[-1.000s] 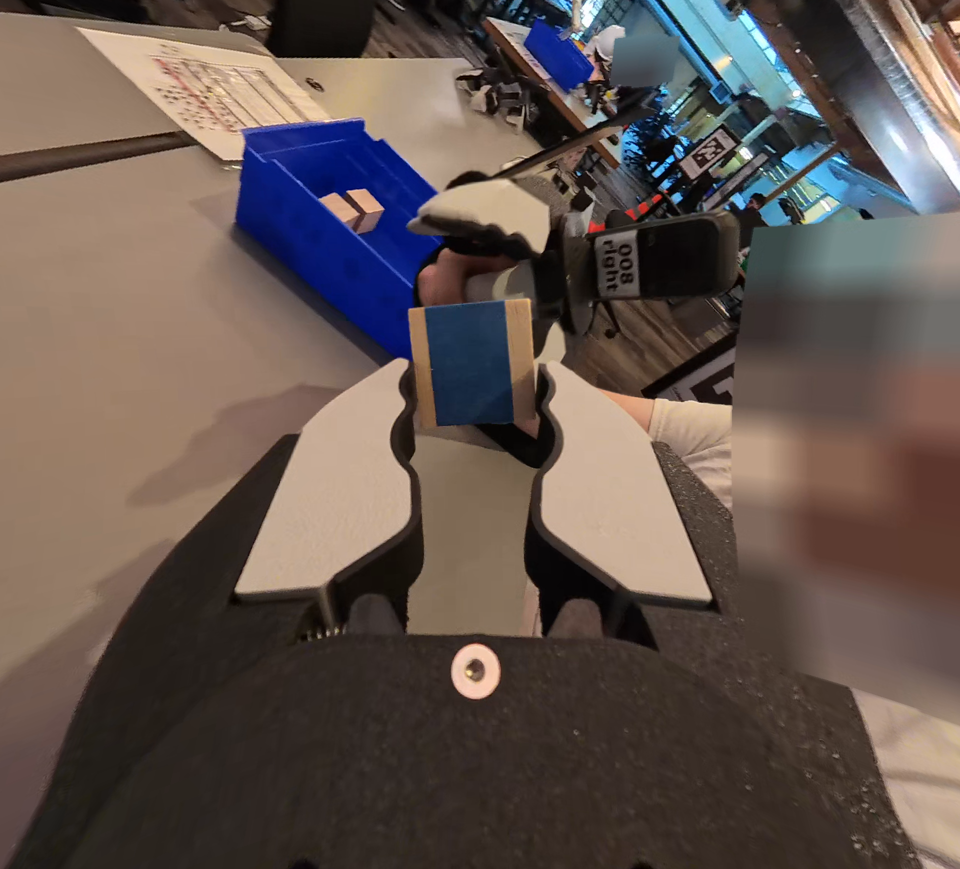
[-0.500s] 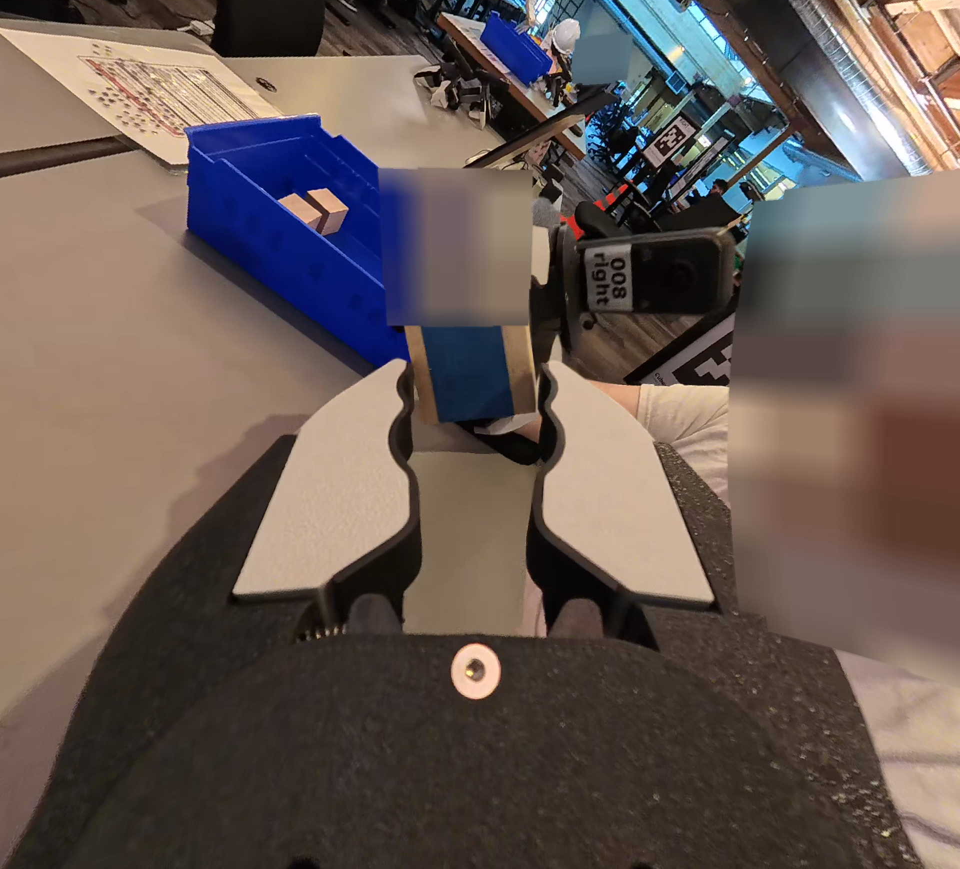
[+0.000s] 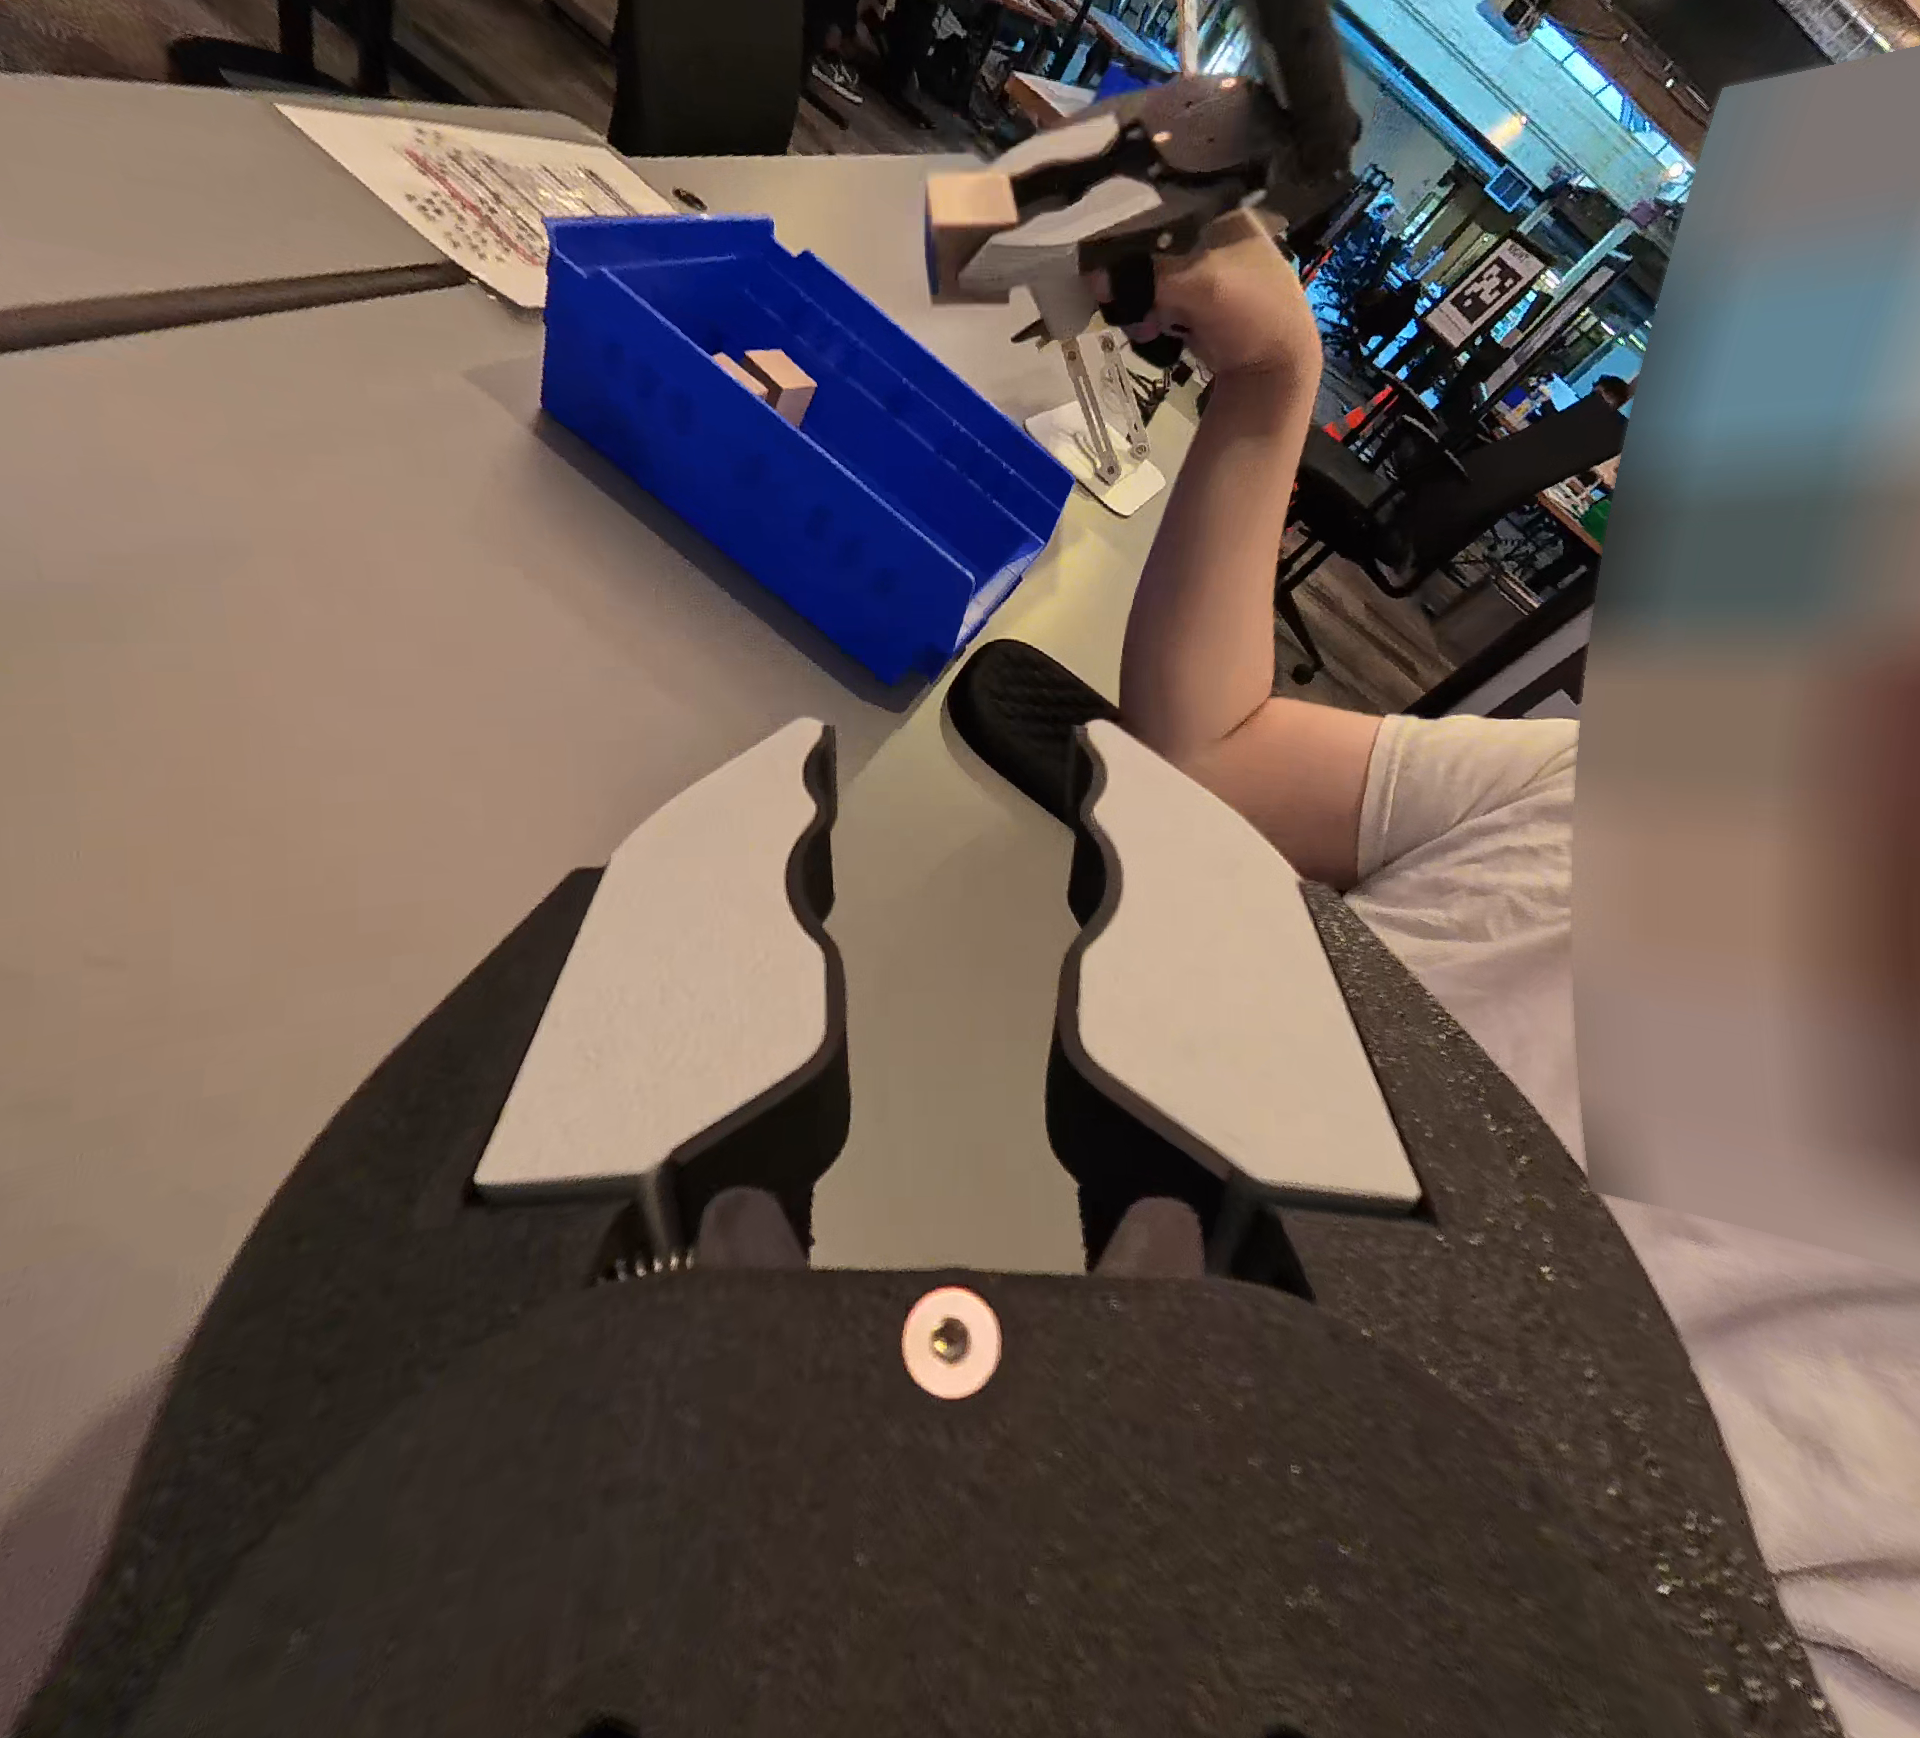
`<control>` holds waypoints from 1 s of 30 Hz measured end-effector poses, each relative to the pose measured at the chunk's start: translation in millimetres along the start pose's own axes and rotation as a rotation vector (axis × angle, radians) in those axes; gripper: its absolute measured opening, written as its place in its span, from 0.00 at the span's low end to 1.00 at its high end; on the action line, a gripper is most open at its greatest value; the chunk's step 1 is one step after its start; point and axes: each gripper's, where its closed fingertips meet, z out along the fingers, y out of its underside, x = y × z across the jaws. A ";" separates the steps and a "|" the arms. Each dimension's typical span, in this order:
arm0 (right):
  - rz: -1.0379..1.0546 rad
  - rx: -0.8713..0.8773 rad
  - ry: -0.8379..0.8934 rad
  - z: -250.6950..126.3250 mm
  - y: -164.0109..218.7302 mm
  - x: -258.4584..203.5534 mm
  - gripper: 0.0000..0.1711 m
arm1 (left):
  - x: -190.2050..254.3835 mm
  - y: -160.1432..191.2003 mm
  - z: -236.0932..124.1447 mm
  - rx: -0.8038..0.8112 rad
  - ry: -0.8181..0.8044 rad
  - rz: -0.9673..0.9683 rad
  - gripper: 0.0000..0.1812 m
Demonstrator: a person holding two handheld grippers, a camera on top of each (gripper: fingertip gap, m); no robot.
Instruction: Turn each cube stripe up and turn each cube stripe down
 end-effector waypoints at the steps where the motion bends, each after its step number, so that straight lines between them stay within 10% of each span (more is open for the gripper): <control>1: 0.058 -0.085 0.013 5.7 21.4 12.9 0.27 | -0.7 3.1 -1.2 -0.003 0.001 -0.004 0.23; 9: 0.287 -0.588 -0.076 55.9 127.2 34.9 0.27 | -6.8 14.7 -7.1 -0.004 0.014 -0.044 0.22; 30: 0.406 -0.824 0.156 91.6 160.8 69.3 0.29 | 33.3 41.6 -1.9 -0.094 0.118 0.005 0.21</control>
